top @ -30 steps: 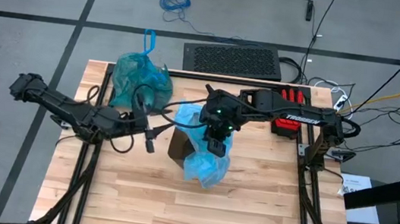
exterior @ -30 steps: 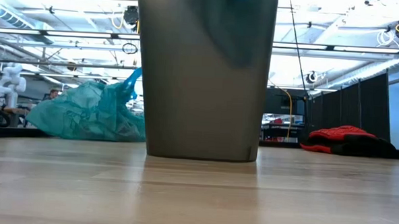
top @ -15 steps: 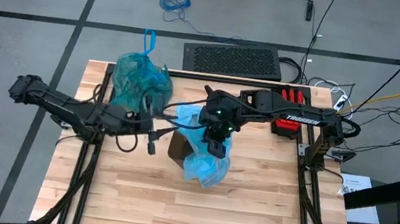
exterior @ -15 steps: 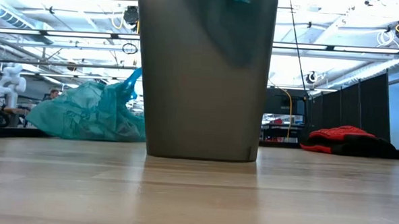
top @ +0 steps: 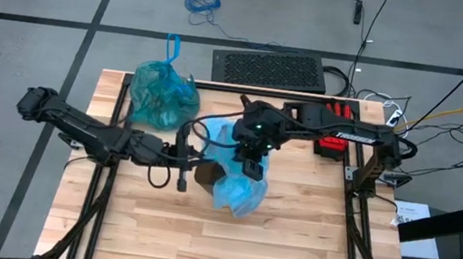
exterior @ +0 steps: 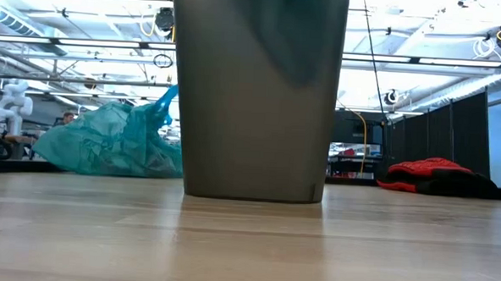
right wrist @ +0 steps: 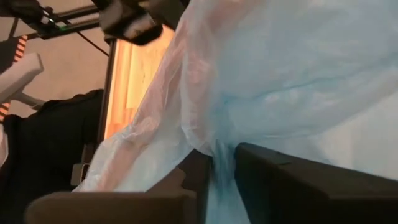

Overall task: Place trash/remove bag and relplace
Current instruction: Insert the blue trash bag into the trash bin

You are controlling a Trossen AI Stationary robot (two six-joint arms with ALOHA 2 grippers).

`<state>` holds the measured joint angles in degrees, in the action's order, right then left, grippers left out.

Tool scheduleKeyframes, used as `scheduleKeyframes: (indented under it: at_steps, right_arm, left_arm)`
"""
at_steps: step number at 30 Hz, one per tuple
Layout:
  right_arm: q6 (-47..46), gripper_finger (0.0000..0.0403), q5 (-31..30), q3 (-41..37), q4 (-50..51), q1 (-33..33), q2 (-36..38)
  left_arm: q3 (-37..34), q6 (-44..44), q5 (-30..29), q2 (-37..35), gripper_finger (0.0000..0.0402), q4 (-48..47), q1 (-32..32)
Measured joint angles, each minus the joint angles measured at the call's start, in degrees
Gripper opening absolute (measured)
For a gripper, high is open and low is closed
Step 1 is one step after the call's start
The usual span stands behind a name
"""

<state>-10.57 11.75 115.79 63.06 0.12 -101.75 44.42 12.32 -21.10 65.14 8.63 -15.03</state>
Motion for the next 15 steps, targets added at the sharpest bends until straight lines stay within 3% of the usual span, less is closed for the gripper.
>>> scheduleKeyframes:
  at_steps: [7,9,13,15]
  right_arm:
    - [2.30,0.0103,-1.74,0.00,-1.96,0.02,4.11]
    - [2.86,0.0086,-4.57,0.02,-2.31,0.01,4.94]
    - [3.92,0.0016,-6.25,0.02,-2.73,-0.04,5.46]
    - [4.21,0.0009,-6.22,0.02,-3.42,-0.02,5.46]
  left_arm:
    - [0.00,-0.20,-0.02,1.16,0.0001,0.06,-0.77]
    - [0.00,-0.69,0.09,1.69,0.0001,0.08,-0.97]
    - [0.02,-1.22,1.32,3.51,0.0001,1.13,-1.13]
    - [0.16,-1.25,0.04,4.69,0.0001,2.13,-1.16]
